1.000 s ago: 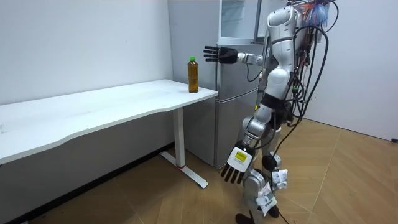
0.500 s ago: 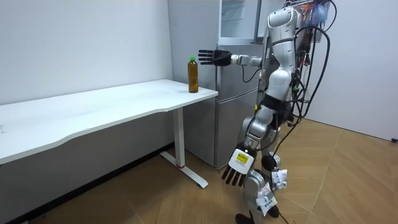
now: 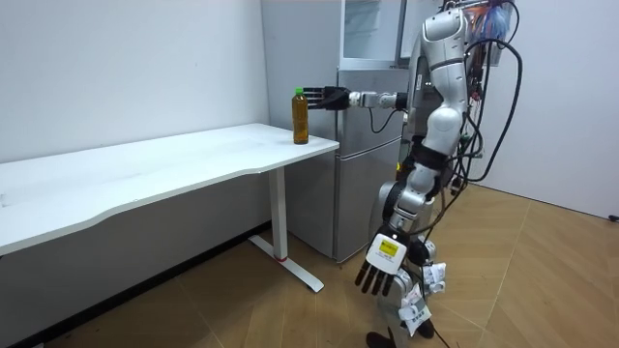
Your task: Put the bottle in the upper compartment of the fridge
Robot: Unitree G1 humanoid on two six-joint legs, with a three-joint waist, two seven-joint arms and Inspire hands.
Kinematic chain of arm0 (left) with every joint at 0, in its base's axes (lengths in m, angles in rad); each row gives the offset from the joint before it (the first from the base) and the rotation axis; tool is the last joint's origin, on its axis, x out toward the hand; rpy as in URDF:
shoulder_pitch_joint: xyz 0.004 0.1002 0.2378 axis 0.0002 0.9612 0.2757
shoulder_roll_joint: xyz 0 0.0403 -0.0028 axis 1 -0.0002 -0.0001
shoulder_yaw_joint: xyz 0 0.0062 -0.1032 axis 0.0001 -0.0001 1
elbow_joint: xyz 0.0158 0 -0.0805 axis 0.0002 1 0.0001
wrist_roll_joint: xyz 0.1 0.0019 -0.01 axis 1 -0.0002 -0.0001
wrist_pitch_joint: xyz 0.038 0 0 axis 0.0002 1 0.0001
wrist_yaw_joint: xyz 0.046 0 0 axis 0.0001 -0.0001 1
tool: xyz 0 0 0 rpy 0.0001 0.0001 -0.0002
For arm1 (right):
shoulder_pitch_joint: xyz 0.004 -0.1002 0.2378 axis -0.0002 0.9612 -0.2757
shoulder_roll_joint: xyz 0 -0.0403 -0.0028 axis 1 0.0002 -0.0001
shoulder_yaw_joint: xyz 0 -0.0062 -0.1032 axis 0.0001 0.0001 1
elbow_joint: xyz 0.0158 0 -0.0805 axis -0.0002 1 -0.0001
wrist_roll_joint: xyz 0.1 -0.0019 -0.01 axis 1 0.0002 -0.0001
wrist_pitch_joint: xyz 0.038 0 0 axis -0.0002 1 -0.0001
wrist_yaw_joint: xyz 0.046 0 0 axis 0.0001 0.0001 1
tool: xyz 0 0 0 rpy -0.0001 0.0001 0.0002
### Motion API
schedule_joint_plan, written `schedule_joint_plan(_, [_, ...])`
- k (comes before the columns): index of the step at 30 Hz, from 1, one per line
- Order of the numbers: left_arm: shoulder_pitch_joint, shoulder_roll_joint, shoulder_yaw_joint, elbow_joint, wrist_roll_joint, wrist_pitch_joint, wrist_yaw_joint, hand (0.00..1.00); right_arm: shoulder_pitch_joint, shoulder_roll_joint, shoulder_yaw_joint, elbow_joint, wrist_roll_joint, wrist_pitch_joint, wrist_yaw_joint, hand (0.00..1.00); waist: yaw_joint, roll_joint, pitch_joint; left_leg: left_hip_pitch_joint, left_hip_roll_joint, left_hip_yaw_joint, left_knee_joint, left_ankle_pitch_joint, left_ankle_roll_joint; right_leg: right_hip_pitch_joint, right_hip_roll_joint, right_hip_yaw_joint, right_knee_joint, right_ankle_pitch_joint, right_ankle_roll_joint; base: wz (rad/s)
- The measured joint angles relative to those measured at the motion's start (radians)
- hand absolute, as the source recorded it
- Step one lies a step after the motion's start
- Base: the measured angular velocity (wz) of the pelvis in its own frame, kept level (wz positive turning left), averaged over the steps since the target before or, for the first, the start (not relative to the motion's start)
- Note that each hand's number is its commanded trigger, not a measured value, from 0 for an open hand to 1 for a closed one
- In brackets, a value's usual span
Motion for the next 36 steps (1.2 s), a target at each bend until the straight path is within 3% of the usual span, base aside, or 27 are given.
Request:
schedule_joint_plan(8, [-0.013,-0.018,-0.002,0.000,0.058,0.049,-0.001,0.00,-0.085,0.035,0.012,0.069,-0.014,-0.003,-0.050,0.00,0.000,-0.004,-0.0035,-0.015,-0.012,-0.018,0.005,0.003,0.002,-0.003,-0.005,-0.022,-0.002,-0.002,0.003,0.08])
schedule_joint_plan(12, [-0.011,-0.033,-0.003,0.000,0.058,0.062,-0.002,0.00,-0.101,0.039,0.017,0.104,-0.018,-0.006,-0.061,0.00,0.018,-0.004,-0.0035,-0.013,-0.012,-0.019,0.005,0.007,0.005,-0.003,-0.009,-0.025,-0.001,-0.002,0.004,0.03])
schedule_joint_plan(21, [-0.012,-0.032,-0.022,-0.004,0.057,0.073,0.000,0.00,-0.126,0.070,0.044,0.196,-0.027,-0.005,-0.148,0.00,0.027,-0.001,-0.0005,-0.017,-0.021,-0.048,0.007,0.010,0.010,0.009,-0.018,-0.052,0.000,-0.006,0.011,0.09])
schedule_joint_plan(28, [0.000,-0.031,-0.049,-0.011,0.054,0.094,-0.011,0.00,-0.158,0.069,0.072,0.254,-0.026,-0.005,-0.194,0.00,0.029,0.009,0.0046,-0.033,-0.026,-0.070,0.010,0.010,0.011,0.006,-0.022,-0.075,0.000,-0.007,0.012,0.10])
schedule_joint_plan(36, [0.037,-0.032,-0.058,-0.050,0.053,0.107,-0.027,0.00,-0.159,0.062,0.075,0.257,-0.022,-0.005,-0.239,0.00,0.058,0.023,-0.0008,-0.042,-0.031,-0.077,0.021,0.010,0.012,0.004,-0.025,-0.083,0.000,-0.010,0.017,0.04])
